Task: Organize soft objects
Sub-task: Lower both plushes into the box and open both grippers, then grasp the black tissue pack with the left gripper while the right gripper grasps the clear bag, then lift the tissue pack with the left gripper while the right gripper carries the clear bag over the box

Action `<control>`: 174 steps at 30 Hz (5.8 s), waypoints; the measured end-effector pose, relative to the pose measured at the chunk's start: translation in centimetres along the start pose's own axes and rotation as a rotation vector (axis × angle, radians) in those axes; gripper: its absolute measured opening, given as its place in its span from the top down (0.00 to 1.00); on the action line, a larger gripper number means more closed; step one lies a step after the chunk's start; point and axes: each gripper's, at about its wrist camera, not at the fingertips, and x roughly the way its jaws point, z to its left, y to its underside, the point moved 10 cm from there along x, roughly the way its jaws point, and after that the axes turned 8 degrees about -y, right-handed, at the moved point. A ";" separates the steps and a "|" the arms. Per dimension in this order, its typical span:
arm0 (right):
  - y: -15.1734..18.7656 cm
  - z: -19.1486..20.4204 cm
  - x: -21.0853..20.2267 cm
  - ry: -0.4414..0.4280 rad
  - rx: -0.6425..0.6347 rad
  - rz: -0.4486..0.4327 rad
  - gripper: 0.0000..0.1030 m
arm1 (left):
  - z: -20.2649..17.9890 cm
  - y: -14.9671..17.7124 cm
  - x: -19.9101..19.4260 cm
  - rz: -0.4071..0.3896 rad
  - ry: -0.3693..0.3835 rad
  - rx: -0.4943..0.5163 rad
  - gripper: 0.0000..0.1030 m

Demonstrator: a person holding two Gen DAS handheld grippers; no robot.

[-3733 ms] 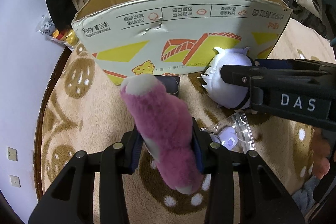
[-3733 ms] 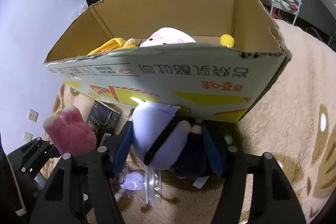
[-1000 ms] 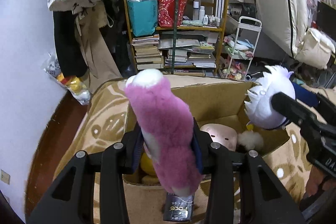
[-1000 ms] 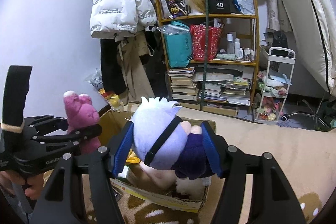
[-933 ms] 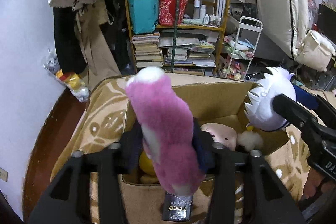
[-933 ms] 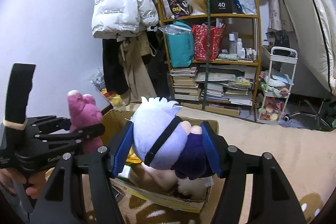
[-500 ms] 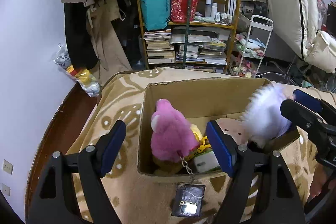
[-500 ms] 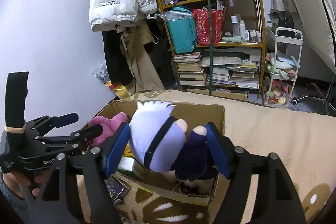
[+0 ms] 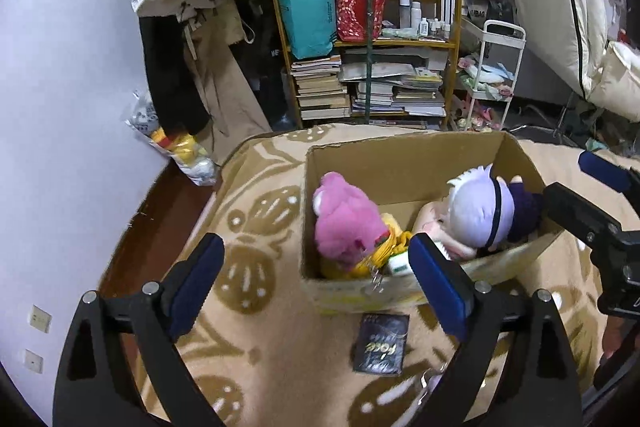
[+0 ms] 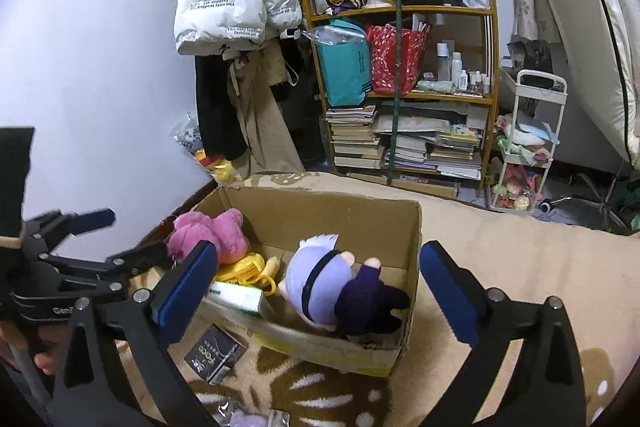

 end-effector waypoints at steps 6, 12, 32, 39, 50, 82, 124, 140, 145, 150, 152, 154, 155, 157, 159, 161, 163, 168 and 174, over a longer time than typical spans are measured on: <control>0.6 1.6 -1.8 0.006 -0.032 0.003 0.00 | 1.0 1.6 -1.8 0.037 0.004 -0.042 0.10; 2.1 2.2 -3.7 0.017 -0.020 0.042 0.00 | 1.5 3.0 -3.3 0.061 -0.004 -0.042 0.10; 7.7 3.9 -3.7 0.032 0.054 0.202 0.00 | 2.3 7.6 -3.5 0.161 -0.008 -0.027 0.10; 9.5 4.6 -2.0 0.025 0.036 0.273 0.00 | 2.1 8.0 -1.7 0.192 0.009 -0.044 0.10; 12.4 4.9 1.1 0.041 0.016 0.379 0.00 | 0.5 8.0 1.7 0.221 0.034 0.005 0.10; 21.6 6.1 7.2 -0.012 0.056 0.700 0.00 | -4.5 13.0 7.8 0.381 0.164 0.047 0.10; 17.3 4.3 3.7 -0.059 0.187 0.578 0.88 | -3.1 14.5 1.8 0.366 0.172 -0.041 0.55; 11.1 3.3 -1.0 -0.023 0.136 0.371 0.94 | -1.2 10.9 -4.9 0.182 0.168 -0.050 0.55; 7.8 2.7 -2.3 -0.013 0.128 0.272 0.94 | -0.8 8.6 -6.6 0.087 0.130 -0.032 0.55; 4.5 2.7 -4.0 -0.012 0.098 0.165 0.94 | -0.5 6.4 -7.9 0.002 0.101 -0.014 0.55; 3.0 2.7 -4.2 -0.006 0.077 0.129 0.94 | -0.5 5.5 -8.2 -0.026 0.095 -0.005 0.55; 1.4 2.7 -4.3 -0.012 0.063 0.091 0.94 | -0.6 4.4 -8.2 -0.045 0.095 0.009 0.55; 0.5 2.7 -4.3 -0.014 0.055 0.069 0.94 | -0.7 3.7 -8.3 -0.058 0.095 0.019 0.55; -0.6 2.6 -4.4 -0.015 0.046 0.044 0.94 | -0.6 2.5 -8.4 -0.091 0.082 0.032 0.55; -1.7 2.4 -4.2 -0.018 0.050 0.031 0.94 | -0.5 1.2 -8.4 -0.113 0.077 0.028 0.55; -2.7 2.3 -3.9 -0.023 0.054 0.024 0.94 | -0.5 0.1 -8.2 -0.126 0.082 0.018 0.55; -3.7 2.2 -3.8 -0.017 0.047 0.019 0.94 | -0.2 -1.0 -7.9 -0.136 0.081 0.003 0.55; -6.0 2.0 -3.4 -0.005 0.018 -0.004 0.94 | 0.1 -3.7 -7.0 -0.169 0.068 0.010 0.55; -7.8 2.4 -2.1 -0.019 -0.010 -0.031 0.94 | -0.5 -5.4 -5.7 -0.184 0.071 0.020 0.55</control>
